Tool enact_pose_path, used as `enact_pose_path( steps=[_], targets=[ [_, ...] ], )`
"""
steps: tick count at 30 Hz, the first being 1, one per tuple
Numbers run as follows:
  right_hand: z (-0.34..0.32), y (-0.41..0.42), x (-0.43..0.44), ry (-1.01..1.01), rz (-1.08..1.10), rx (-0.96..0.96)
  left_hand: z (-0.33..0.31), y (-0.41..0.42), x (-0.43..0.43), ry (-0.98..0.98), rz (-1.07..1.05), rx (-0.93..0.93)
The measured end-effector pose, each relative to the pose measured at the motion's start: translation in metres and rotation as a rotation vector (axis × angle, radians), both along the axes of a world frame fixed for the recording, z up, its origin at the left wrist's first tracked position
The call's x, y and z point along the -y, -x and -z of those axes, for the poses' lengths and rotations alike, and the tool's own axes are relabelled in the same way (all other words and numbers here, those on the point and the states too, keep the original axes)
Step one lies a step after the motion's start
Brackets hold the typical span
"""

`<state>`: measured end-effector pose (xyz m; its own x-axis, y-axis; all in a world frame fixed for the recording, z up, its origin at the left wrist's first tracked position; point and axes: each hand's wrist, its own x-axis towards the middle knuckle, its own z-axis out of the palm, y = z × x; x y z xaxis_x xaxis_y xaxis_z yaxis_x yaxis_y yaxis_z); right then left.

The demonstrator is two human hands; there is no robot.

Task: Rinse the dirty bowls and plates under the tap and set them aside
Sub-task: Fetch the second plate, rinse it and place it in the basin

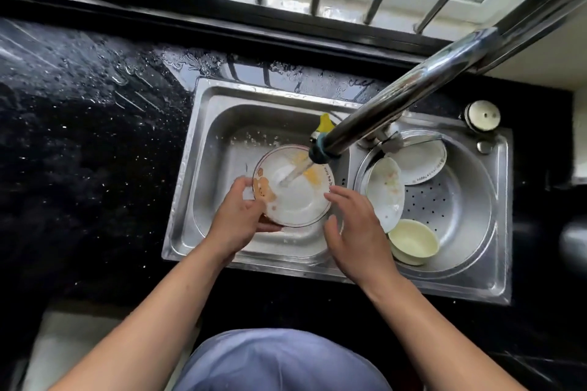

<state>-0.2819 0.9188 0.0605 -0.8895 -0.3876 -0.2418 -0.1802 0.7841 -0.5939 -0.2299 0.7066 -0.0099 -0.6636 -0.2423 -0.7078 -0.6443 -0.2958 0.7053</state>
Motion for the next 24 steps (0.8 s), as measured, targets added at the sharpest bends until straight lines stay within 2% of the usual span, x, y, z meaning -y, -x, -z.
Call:
enact_pose_path(
  steps=[8, 24],
  targets=[
    [0.003, -0.010, -0.007, -0.038, 0.009, 0.040, 0.006, -0.010, 0.003, 0.021, -0.017, 0.000],
    [0.015, -0.036, 0.017, -0.040, -0.187, 0.142, 0.000, -0.013, -0.013, 0.018, -0.095, 0.026]
  ],
)
